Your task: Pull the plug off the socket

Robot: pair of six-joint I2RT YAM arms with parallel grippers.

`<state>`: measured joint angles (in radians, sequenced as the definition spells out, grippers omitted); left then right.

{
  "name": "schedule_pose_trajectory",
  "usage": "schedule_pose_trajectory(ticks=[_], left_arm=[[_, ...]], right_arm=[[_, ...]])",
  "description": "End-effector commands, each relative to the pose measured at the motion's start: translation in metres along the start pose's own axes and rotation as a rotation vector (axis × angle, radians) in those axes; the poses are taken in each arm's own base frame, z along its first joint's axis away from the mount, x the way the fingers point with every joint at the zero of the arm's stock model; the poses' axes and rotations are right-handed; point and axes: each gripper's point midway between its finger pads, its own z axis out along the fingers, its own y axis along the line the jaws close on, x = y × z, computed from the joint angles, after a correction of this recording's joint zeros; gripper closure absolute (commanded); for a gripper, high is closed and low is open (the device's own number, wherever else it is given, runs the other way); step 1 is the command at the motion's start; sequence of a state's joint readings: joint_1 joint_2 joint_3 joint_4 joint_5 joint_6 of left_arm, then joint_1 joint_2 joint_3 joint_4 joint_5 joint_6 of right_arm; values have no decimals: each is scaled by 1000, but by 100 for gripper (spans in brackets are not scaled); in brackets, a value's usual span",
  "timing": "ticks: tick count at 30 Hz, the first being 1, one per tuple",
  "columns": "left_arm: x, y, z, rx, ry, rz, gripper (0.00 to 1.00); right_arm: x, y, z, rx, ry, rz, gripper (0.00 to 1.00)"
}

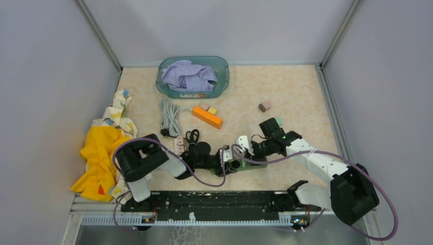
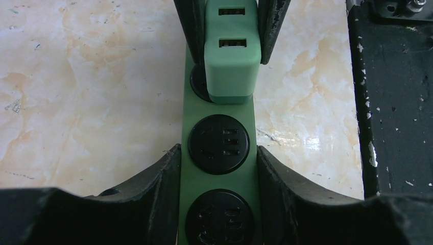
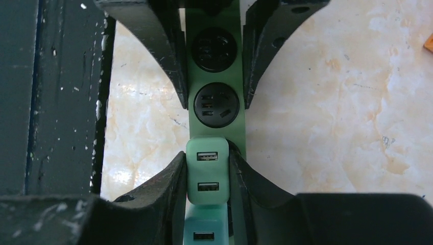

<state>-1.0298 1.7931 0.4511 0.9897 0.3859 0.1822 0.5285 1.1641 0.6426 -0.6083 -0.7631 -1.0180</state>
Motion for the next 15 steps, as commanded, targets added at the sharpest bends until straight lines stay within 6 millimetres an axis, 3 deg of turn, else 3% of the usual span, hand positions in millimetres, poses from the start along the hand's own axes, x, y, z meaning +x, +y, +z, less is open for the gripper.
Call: schedule_pose_trajectory(ticks=[1,4,6,11,15], left_arm=[[25,4,-6,-40,80,-57,100],[28,6,-10,-53,92,-66,100],[30,7,-14,-62,95,-73,100],[33,9,-16,-60,102,-81,100],[35,6,-13,-38,104,-95,100]], right_arm=[[-67,-25,0,65,-246,-39,100],[-53,-32,-17,105,-242,-39,100],[-43,-24,-24,102,-233,-91,100],[-33,13,-15,-48,-234,-186,100],[-36,21,3,-99,-209,-200,100]])
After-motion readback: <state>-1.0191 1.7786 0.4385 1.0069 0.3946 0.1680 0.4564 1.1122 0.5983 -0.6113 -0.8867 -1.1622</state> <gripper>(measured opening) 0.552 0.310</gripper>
